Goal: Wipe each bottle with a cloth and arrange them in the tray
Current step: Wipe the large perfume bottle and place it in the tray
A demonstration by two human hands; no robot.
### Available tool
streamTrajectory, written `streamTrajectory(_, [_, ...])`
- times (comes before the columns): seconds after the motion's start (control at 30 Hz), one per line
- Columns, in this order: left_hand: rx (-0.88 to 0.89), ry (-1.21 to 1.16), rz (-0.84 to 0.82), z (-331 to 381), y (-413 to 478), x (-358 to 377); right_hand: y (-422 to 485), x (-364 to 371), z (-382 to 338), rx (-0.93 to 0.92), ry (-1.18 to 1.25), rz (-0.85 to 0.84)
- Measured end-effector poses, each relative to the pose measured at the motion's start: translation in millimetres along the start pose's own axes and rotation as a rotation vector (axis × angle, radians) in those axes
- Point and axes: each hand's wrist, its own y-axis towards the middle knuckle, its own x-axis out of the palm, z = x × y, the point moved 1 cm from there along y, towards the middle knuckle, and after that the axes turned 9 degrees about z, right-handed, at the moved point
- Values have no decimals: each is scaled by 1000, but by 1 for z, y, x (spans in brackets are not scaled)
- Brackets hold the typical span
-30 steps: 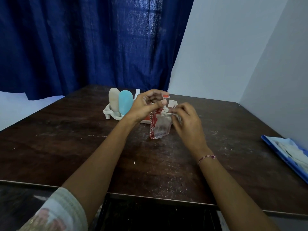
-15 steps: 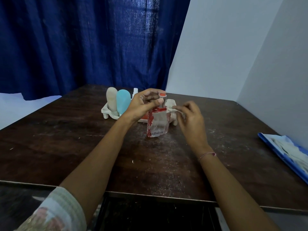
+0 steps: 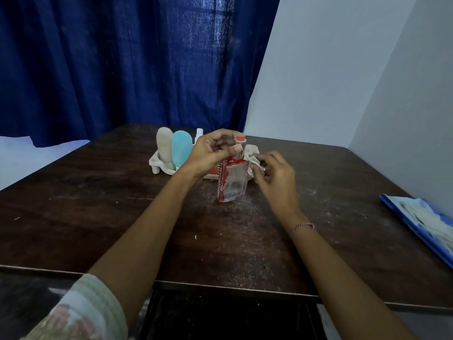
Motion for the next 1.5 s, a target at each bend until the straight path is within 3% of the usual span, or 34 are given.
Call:
streamTrajectory(0.17, [6,-19,10,0,0,0,-8,4,-17,-109,131,-53])
streamTrajectory(0.33, [38,-5,-25,1,0,-2,-10,12,-27,-353,31,-209])
streamTrajectory(0.43, [29,-12,-26,2,-1,-2,-8,8,-23,-328,10,-174])
streamTrajectory(0.57, [9,-10,-26,3,-1,-1,2,-4,-4,-116,-39,-4])
streamTrajectory(0.67, [6,-13,-14,3,-1,-1,0,-3,-2,-51,-26,-24])
streamTrajectory(0.83, [19,-32,36,1,0,-5,-8,5,-20,-176,135,-170])
streamTrajectory(0.93, [36,-29,21,0,0,-4,-9,7,-22,-275,88,-193])
streamTrajectory(1.07, [50,16,12,-1,1,-3,-6,5,-22,-334,2,-79])
streamTrajectory(1.2, [25,-1,31,1,2,-1,-12,8,-30,-514,-96,-179])
streamTrajectory(1.4, [39,-5,52,2,1,-1,-4,2,-24,-371,-127,-100])
streamTrajectory(1.5, [38,-8,56,3,3,-1,-7,2,-28,-412,-55,-168])
